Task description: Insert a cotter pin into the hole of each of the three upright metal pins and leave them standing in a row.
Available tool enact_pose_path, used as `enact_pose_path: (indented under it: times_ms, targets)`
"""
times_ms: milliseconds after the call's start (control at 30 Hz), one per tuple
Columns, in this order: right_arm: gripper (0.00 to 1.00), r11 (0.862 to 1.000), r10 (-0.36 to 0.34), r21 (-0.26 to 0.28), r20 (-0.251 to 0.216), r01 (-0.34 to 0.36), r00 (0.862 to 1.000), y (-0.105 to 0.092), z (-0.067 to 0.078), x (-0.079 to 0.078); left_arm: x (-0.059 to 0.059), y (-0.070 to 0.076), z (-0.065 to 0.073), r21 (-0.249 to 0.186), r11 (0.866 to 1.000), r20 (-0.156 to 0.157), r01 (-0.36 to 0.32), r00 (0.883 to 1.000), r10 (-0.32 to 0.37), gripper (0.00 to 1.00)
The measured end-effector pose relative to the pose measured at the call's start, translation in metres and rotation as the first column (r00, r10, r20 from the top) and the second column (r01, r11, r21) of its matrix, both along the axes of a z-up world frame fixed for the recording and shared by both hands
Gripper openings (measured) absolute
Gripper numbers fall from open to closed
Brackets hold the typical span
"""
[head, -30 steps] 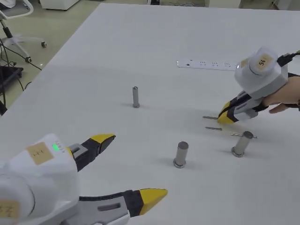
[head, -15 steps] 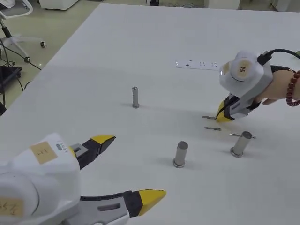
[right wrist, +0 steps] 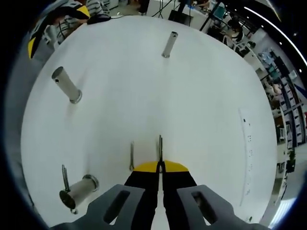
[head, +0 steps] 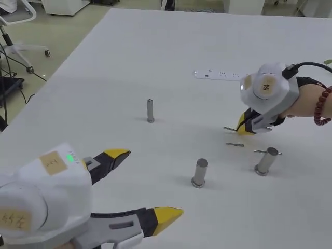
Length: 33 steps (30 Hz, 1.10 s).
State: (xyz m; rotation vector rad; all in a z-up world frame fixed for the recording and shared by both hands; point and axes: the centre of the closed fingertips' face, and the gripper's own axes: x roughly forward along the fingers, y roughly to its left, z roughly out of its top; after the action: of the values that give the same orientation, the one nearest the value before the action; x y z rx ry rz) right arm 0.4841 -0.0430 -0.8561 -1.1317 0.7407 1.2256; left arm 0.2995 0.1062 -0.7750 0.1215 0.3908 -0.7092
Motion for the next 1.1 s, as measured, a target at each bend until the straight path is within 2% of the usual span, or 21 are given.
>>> enact_pose_path:
  times_ms: [200, 300, 533, 667, 833, 1100]
  targets:
    - [0.02, 0.999, 0.012, 0.030, 0.052, -0.013, 0.999, 0.005, 0.017, -0.002, 0.004, -0.001, 0.004, -0.005, 1.000, -0.008, 0.004, 1.000, -0.004, 0.74]
    - [0.02, 0.997, 0.010, 0.074, 0.082, -0.016, 0.997, 0.012, 0.033, -0.005, 0.007, -0.004, 0.008, -0.014, 1.000, -0.011, 0.011, 1.000, -0.011, 0.72]
    - [0.02, 0.986, 0.034, 0.160, 0.129, -0.054, 0.991, 0.031, 0.067, -0.028, 0.013, -0.011, 0.016, -0.027, 0.999, -0.020, 0.026, 0.999, -0.027, 0.66]
    - [0.02, 0.979, 0.056, 0.188, 0.147, -0.083, 0.988, 0.038, 0.077, -0.036, 0.017, -0.015, 0.019, -0.042, 0.999, -0.032, 0.026, 0.999, -0.028, 0.61]
    - [0.02, 0.968, 0.087, 0.217, 0.175, -0.125, 0.981, 0.051, 0.091, -0.059, 0.022, -0.019, 0.023, -0.049, 0.998, -0.041, 0.027, 0.999, -0.029, 0.56]
    - [0.02, 0.958, 0.116, 0.237, 0.193, -0.161, 0.974, 0.061, 0.100, -0.080, 0.032, -0.030, 0.036, -0.103, 0.994, -0.051, 0.019, 0.998, -0.024, 0.49]
